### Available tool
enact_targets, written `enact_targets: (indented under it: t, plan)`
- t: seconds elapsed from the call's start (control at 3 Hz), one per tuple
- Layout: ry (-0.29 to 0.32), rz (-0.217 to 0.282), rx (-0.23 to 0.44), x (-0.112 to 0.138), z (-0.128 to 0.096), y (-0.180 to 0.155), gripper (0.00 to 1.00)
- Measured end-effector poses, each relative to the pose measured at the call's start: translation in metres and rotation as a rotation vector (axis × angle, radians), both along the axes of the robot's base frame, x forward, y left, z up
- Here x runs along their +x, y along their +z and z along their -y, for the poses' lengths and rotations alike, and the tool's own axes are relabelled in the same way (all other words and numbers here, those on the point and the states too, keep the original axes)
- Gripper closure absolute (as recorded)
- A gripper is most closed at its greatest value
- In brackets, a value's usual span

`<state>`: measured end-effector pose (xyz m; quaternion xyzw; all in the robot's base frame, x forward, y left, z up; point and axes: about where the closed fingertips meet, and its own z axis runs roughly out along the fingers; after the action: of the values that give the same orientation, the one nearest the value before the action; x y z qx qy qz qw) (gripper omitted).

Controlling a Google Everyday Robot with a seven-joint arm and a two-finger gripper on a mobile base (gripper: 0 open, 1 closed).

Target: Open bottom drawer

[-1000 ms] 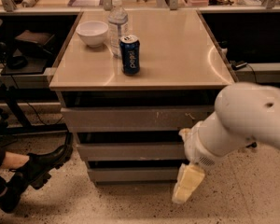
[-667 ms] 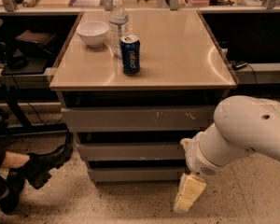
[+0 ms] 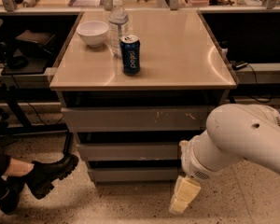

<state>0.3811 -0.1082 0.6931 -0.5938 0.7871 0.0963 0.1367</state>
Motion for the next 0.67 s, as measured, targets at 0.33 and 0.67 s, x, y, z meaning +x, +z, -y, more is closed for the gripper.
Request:
enact_targets:
  t: [0.33,0.67]
  plan:
    - [0.062,0.019,-0.062,-0.004,-0.041,-0.044,0.0]
    - [0.2,-0.013,-0.12,-0.026,-0.078,-0.135,0.0]
